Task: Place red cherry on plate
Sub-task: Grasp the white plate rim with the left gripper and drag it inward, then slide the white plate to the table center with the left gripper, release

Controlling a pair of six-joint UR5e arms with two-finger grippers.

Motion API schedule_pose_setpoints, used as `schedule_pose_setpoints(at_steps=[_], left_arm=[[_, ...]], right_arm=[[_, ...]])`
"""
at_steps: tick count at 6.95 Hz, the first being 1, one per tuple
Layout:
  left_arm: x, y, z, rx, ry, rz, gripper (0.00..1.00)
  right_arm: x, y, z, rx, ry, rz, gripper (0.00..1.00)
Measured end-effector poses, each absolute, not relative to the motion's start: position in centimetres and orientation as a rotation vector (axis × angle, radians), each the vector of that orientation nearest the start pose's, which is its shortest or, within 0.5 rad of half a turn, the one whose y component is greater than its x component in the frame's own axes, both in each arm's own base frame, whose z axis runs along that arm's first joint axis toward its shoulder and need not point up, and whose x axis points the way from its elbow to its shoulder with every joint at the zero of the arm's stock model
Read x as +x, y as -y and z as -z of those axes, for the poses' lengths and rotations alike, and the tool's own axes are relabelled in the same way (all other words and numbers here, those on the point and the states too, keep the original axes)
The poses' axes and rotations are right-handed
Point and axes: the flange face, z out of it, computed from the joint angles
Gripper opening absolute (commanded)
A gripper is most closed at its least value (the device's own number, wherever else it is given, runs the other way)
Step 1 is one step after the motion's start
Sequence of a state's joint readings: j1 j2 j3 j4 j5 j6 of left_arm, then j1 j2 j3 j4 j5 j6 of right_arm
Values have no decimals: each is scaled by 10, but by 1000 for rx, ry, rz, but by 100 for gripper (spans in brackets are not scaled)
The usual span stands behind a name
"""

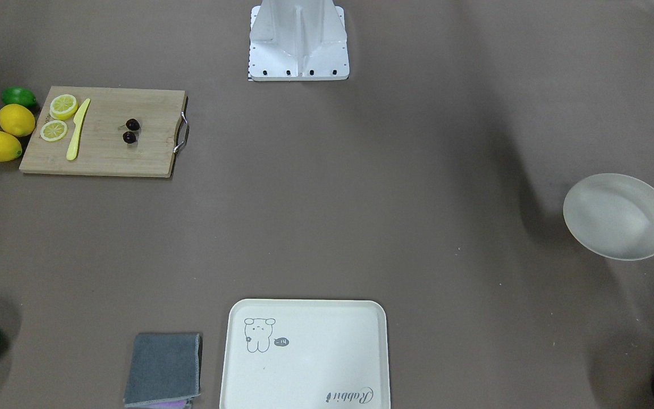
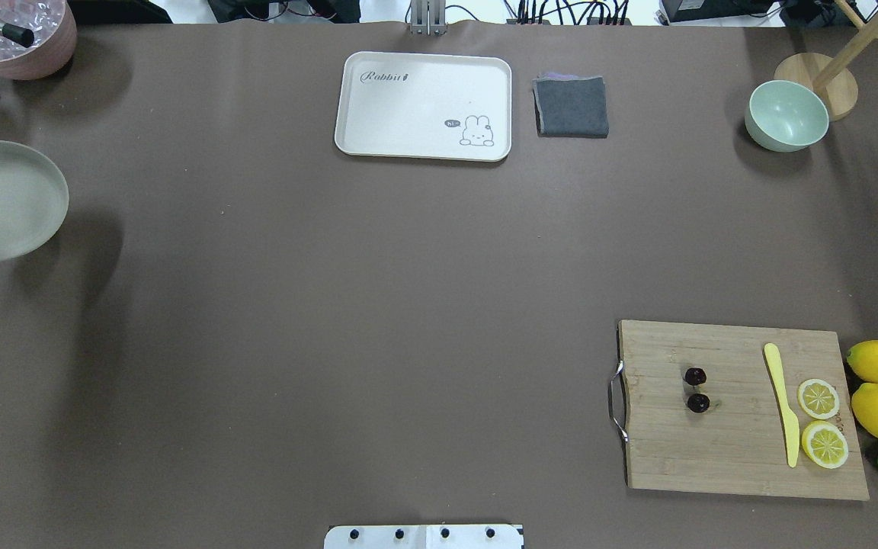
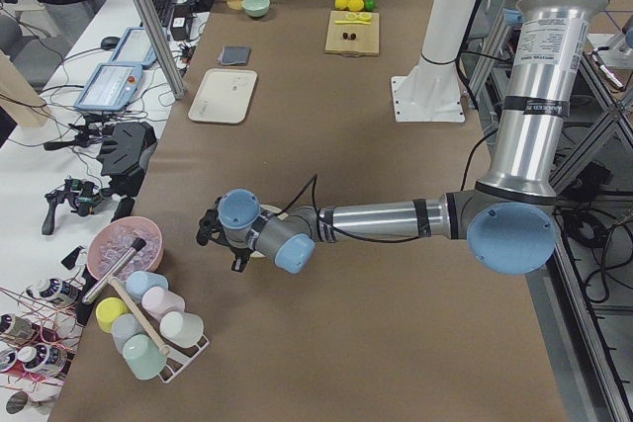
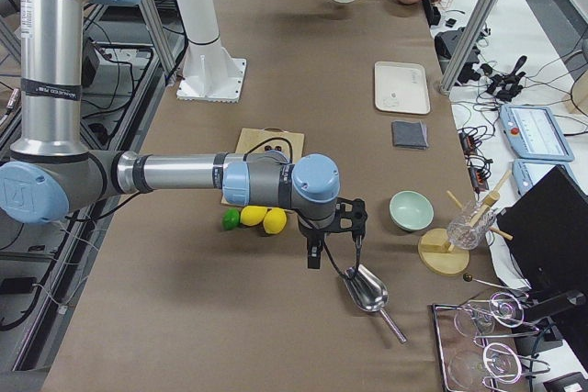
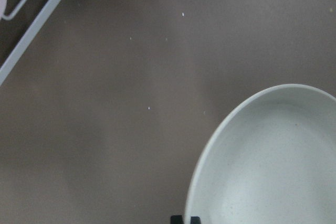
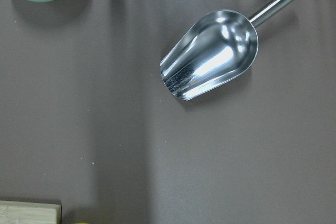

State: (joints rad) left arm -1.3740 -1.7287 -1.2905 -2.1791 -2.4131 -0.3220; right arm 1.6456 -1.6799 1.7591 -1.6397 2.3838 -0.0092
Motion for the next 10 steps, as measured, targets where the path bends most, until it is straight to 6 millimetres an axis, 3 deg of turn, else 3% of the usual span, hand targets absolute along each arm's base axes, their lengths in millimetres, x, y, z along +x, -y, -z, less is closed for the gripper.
schedule_pose_setpoints(at_steps=[2,3,4,5,7,8,10], left_arm=[[59,610,-587,188,-984,-65,0],[75,621,-546,164,-1025,-15,0],[116,620,-493,129,-1066,41,0],[174,609,-442,99,-1086,71,0],[323,564,-338,79,-1102,134,0],[384,533,-301,73,-1118,162,0],[478,476,-255,74,-1138,201,0]], right_arm=[[94,439,-621,44,816,-58,100],[95,438,-622,44,816,-59,100],[95,436,-622,44,816,-60,100],[95,436,-620,48,815,-59,100],[95,437,-613,61,813,-54,100],[95,438,-612,64,813,-53,100],[95,438,-609,69,818,-52,100]])
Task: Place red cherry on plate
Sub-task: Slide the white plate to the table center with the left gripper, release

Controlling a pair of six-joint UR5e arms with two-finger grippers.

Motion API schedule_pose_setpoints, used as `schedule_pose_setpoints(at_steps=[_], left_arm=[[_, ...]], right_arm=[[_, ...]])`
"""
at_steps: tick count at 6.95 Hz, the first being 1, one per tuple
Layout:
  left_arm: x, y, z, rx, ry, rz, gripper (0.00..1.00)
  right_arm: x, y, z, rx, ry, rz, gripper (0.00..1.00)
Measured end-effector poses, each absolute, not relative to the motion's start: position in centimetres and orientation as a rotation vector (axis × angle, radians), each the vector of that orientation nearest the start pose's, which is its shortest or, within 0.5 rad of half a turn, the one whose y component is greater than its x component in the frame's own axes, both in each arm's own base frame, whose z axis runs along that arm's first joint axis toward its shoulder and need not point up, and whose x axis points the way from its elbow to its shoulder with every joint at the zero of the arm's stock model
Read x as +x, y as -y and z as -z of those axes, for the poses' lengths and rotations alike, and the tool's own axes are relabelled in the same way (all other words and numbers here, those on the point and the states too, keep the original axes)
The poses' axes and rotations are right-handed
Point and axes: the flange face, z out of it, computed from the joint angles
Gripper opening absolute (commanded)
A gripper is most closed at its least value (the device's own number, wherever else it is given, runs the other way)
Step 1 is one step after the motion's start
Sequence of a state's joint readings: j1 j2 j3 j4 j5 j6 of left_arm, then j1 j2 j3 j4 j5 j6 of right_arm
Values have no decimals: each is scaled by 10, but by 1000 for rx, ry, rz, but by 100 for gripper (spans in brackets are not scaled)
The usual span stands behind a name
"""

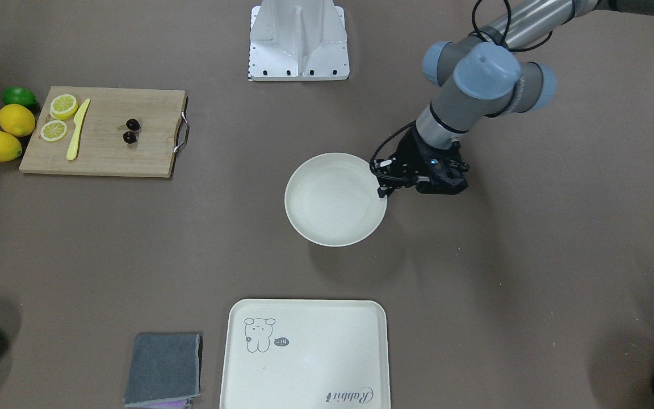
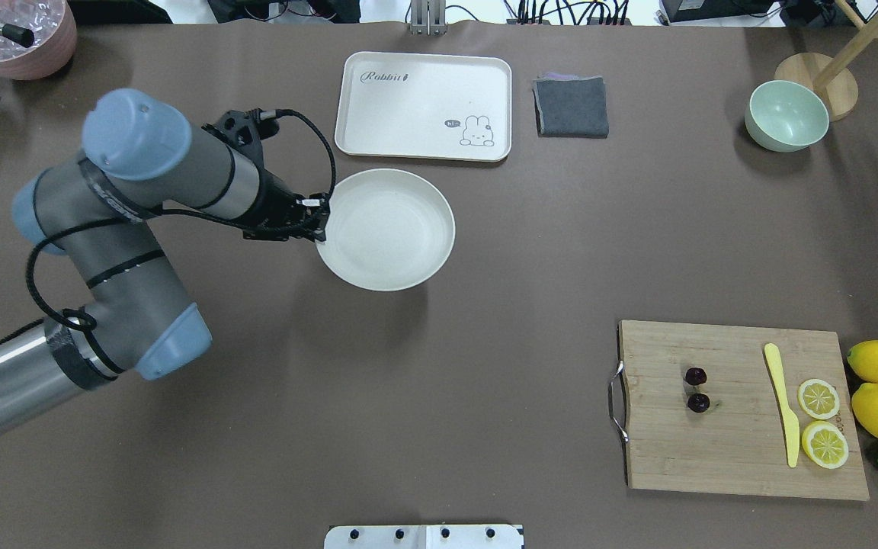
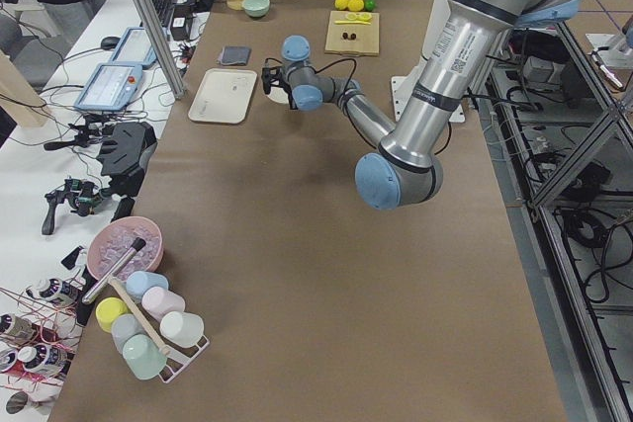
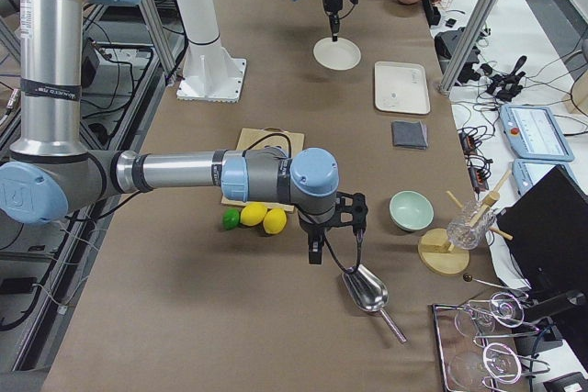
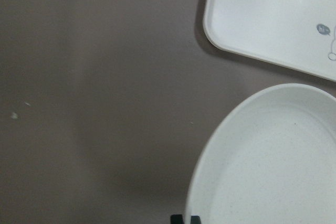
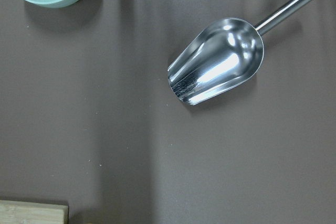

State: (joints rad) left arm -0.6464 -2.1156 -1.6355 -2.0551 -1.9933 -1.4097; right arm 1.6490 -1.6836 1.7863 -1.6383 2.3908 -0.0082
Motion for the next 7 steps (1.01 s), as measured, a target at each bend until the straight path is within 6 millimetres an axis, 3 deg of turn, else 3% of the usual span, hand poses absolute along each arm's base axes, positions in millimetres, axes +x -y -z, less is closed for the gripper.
schedule_pose_setpoints(at_steps=[1,3,4,6,7], left_arm=[[516,455,-243,87,-1142,215,0],[551,447,-266,96,-1137,226,1],[555,447,-278,99,-1142,227,98],[541,441,-276,115,-1172,227,99],[517,442,-272,137,-1190,238,99]], right_arm=[[94,437,-607,71,829,-50,100],[93,435,-600,81,851,-46,100],[92,435,-593,85,861,-59,100],[84,438,-561,92,885,-113,100],[67,440,-537,87,900,-123,100]])
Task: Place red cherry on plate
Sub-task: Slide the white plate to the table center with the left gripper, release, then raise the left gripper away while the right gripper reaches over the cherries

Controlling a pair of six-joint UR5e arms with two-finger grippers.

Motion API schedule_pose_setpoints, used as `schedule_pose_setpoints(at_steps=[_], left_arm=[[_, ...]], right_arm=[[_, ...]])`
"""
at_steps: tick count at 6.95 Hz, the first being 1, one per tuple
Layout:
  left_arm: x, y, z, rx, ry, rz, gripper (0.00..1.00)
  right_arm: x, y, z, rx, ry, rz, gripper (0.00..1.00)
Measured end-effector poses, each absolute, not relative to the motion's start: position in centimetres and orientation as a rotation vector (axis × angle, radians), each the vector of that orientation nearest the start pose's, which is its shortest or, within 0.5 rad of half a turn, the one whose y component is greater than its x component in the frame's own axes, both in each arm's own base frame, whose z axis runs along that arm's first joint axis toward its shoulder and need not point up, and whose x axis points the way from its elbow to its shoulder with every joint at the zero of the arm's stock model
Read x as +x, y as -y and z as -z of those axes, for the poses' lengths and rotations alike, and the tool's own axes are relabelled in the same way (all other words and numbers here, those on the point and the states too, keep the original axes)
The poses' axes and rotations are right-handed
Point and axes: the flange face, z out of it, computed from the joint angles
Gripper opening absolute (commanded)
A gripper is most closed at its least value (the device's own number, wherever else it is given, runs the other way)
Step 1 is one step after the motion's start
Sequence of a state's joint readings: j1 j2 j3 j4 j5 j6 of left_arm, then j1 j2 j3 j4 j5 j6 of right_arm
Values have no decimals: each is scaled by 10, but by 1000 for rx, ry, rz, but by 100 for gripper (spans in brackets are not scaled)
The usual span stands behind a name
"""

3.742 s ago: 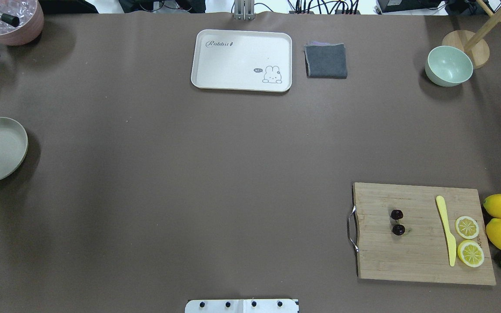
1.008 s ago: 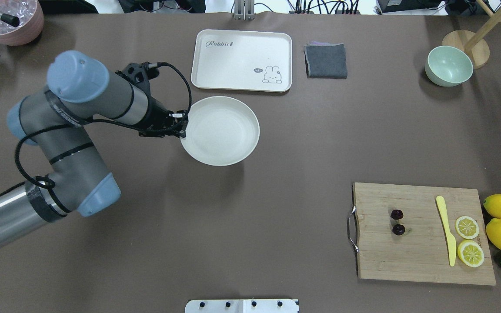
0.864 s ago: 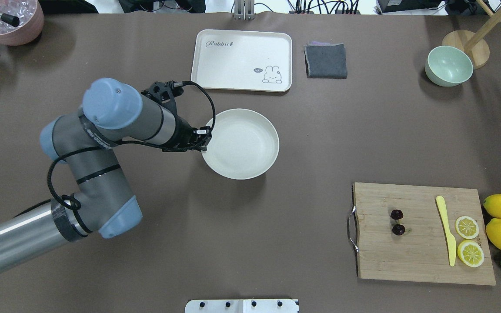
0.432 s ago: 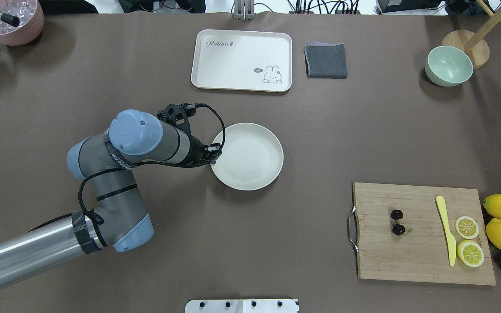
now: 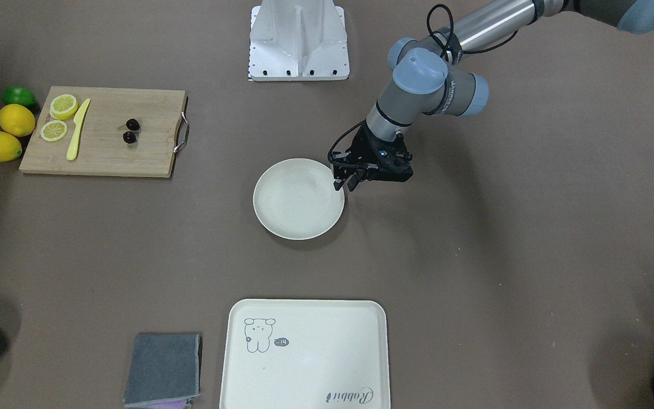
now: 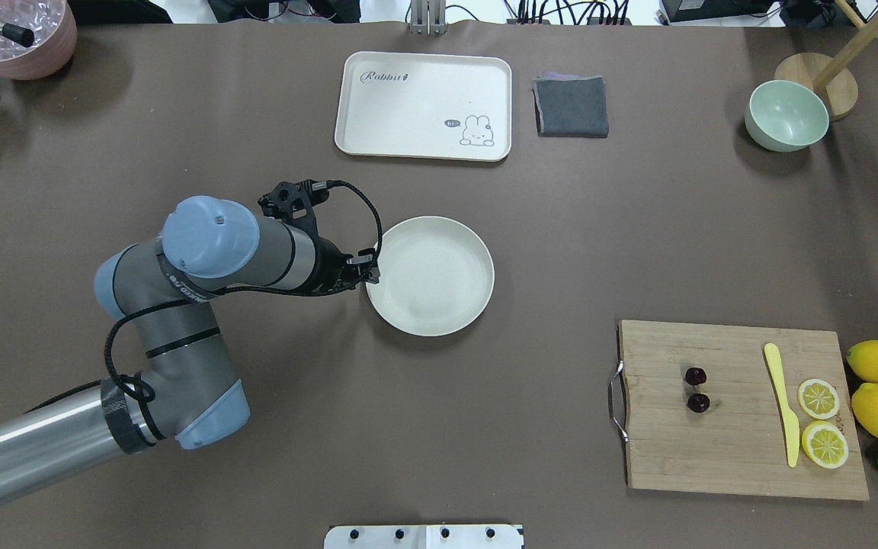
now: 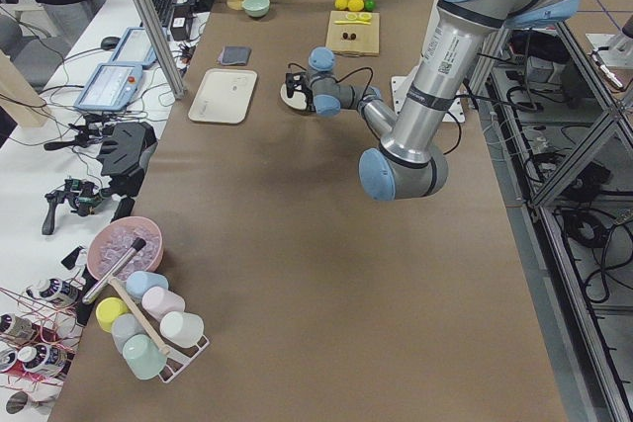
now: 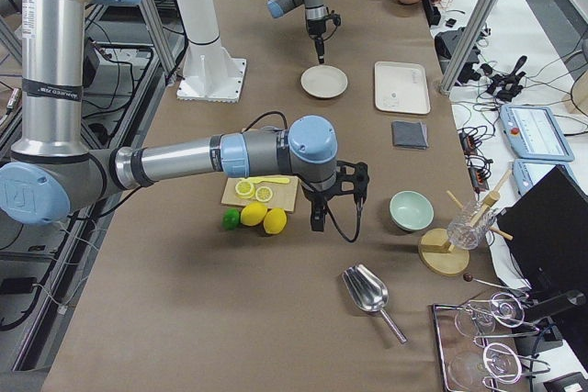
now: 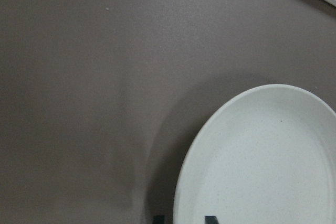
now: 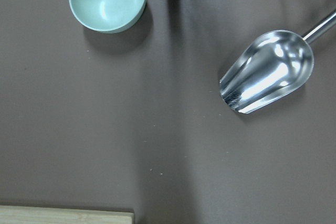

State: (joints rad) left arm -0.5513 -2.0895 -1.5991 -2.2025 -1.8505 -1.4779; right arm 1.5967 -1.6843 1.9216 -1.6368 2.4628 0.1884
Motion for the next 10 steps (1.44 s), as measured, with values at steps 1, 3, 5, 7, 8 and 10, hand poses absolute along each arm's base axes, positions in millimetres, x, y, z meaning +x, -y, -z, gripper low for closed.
schedule_pose_setpoints(at_steps=[1,3,5,7,8,10], left_arm=[[488,456,-272,170,-1197,264,99],[429,497,-288,254,-1132,280,99],[373,538,-309,348,-1012,237,99],[333,556,-330,427,-940,173,99],[325,560,-334,437,-928,169,99],[322,562,-339,435,-917,166,99]], right_arm=[[44,441,-513,75,912,-121,100],[-23,439,-476,66,939,-141,100],[-121,424,-458,61,950,-194,100],[-183,396,-448,23,950,-144,100],[-206,377,-441,1,946,-126,100],[-262,339,-428,-17,911,-144,100]])
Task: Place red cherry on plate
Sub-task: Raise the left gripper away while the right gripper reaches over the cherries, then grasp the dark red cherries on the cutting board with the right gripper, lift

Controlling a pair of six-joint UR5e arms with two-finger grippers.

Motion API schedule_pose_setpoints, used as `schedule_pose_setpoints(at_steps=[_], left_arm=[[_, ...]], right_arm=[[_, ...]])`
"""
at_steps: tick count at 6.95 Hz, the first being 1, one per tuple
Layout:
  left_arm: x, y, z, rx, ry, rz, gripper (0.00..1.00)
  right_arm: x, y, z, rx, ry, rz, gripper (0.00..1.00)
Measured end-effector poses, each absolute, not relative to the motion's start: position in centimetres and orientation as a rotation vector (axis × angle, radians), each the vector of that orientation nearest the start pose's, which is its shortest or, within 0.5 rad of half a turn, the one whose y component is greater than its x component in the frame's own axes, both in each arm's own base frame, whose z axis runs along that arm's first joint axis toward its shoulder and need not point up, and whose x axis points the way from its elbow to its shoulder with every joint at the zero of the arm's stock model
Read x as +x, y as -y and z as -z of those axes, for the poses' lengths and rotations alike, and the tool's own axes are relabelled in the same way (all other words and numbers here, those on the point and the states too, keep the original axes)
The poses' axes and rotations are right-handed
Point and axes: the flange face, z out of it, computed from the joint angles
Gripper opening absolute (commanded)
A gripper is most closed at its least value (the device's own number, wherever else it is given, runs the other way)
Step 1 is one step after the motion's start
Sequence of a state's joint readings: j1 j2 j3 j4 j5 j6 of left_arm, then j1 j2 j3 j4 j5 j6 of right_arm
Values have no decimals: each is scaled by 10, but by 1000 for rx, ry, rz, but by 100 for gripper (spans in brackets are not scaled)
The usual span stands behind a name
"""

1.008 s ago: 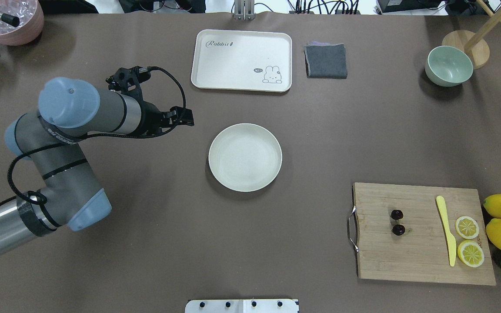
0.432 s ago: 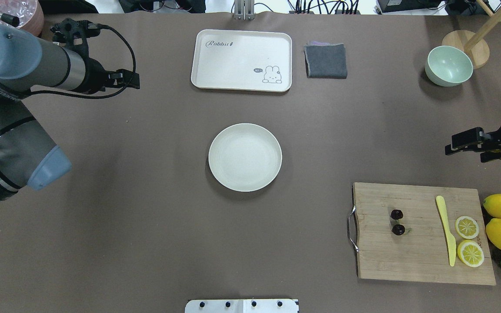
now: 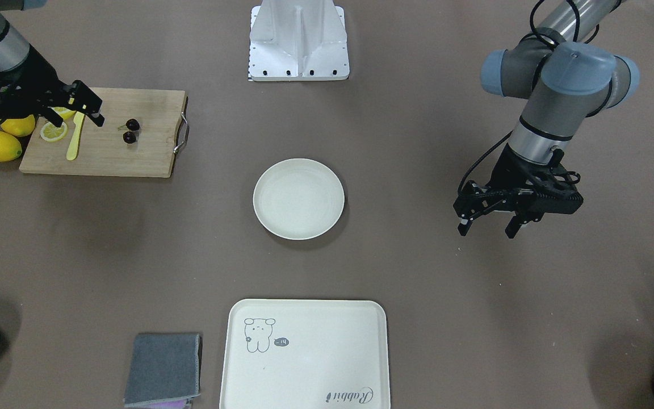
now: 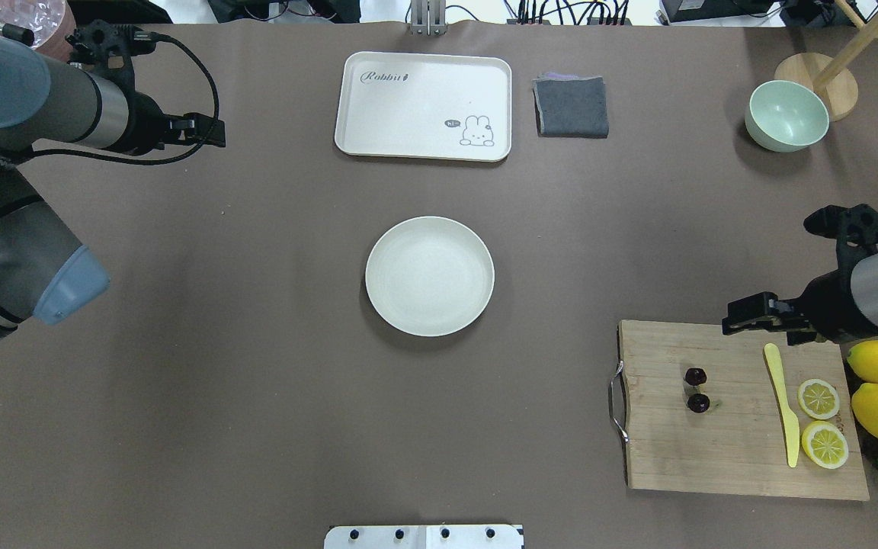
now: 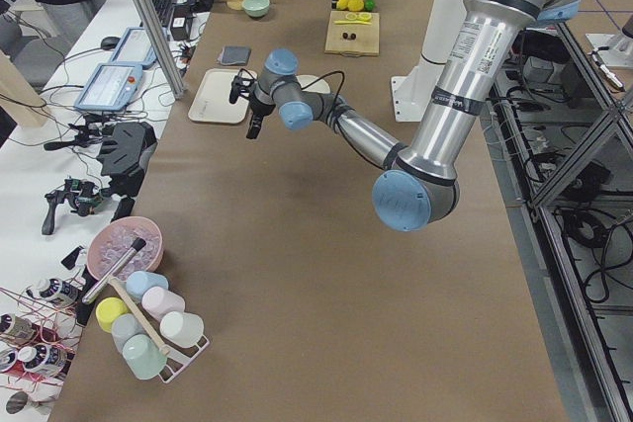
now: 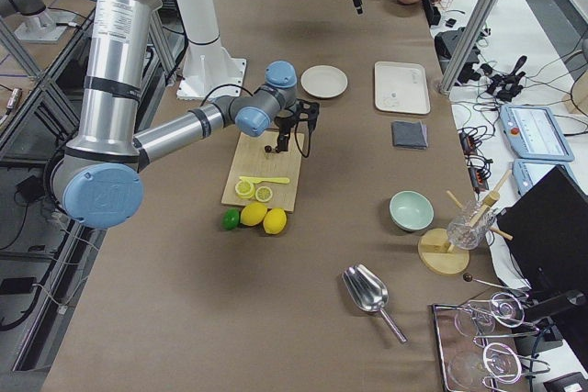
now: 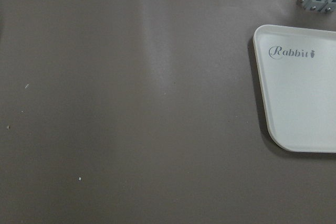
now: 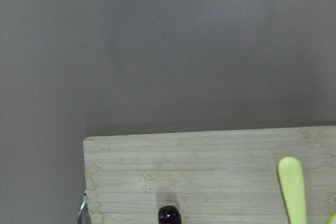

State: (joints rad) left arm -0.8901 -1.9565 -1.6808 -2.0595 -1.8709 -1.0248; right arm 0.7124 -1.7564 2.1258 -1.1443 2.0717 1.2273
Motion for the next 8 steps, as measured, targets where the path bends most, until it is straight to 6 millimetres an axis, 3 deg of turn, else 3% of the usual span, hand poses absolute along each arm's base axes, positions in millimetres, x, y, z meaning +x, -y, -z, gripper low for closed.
schedule_pose_setpoints(at_steps=[1,3,8], left_arm=[[321,562,-344,429,-912,166,99],[320,561,-351,420,-904,169,99],[321,560,-355,417,-898,169,99]], right_arm=[[-285,323,-430,-14,894,-144,99],[-310,308,-440,-5,864,-131,94],[-353,327,-454,23,837,-133,92]])
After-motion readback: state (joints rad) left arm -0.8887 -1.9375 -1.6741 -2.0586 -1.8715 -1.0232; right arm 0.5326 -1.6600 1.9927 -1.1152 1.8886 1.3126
